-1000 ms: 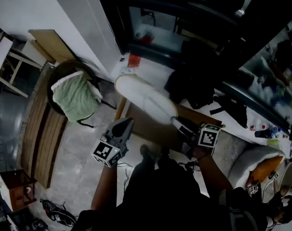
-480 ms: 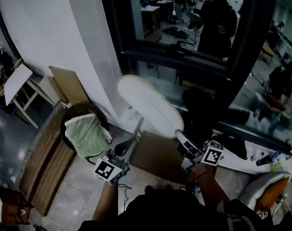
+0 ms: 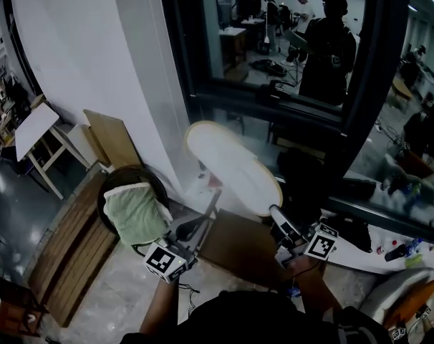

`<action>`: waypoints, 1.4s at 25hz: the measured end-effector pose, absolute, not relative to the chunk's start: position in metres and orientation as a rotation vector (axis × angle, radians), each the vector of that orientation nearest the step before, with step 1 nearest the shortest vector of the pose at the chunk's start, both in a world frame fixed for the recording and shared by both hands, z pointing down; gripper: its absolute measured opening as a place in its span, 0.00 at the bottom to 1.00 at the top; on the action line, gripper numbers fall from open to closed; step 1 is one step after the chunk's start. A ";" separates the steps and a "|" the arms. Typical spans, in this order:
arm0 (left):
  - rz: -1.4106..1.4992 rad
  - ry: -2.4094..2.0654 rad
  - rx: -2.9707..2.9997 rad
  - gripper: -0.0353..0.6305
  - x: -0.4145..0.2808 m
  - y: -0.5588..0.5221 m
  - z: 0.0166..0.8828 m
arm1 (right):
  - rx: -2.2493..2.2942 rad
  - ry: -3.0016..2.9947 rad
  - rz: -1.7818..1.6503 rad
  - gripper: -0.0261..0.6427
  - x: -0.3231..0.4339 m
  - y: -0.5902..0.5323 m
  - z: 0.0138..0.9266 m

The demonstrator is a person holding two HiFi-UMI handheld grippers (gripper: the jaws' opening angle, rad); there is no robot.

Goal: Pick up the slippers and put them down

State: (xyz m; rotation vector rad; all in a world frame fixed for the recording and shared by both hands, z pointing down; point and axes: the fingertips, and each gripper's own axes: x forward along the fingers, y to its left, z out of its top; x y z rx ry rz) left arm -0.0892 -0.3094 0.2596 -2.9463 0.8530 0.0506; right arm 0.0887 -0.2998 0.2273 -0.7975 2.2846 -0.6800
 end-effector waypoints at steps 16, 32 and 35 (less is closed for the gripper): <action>-0.025 0.835 -3.053 0.07 -0.064 -0.313 0.287 | -0.838 2.271 -0.806 0.10 0.094 -0.307 0.260; -0.296 0.899 -3.266 0.07 -0.045 -0.311 0.418 | -0.978 2.090 -1.307 0.10 0.102 -0.281 0.429; -0.373 0.896 -3.287 0.07 -0.043 -0.318 0.454 | -1.008 2.099 -1.363 0.10 0.103 -0.286 0.466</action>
